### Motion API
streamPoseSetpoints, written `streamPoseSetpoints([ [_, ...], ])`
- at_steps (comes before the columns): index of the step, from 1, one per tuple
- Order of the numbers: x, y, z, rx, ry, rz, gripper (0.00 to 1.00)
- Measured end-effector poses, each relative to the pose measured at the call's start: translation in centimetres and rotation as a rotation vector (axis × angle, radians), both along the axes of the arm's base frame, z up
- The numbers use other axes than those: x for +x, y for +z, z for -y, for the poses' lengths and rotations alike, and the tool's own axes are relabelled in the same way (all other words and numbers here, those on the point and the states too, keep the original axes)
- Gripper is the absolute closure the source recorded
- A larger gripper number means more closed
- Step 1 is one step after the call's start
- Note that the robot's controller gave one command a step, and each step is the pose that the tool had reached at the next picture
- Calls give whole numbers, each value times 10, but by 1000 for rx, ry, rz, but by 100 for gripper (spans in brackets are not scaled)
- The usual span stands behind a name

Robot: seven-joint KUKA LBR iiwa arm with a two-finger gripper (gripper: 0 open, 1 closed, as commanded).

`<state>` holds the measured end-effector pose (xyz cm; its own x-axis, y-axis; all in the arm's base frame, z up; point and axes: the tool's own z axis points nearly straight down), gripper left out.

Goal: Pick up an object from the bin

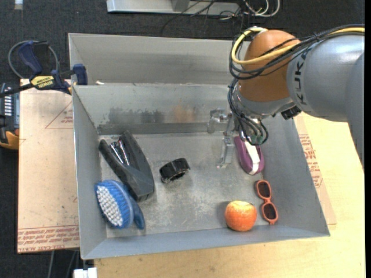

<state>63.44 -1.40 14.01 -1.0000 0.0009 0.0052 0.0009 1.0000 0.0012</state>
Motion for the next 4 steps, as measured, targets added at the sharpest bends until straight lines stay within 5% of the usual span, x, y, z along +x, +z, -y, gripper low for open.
streamPoseSetpoints([
  [1, 2, 5, 0, 0, 1, 7, 0],
  [2, -25, -9, -101, 5, 528, 5, 0],
  [3, -40, 8, -108, 1, 220, 9, 0],
  [4, -41, -39, -112, 6, 689, 7, 0],
])
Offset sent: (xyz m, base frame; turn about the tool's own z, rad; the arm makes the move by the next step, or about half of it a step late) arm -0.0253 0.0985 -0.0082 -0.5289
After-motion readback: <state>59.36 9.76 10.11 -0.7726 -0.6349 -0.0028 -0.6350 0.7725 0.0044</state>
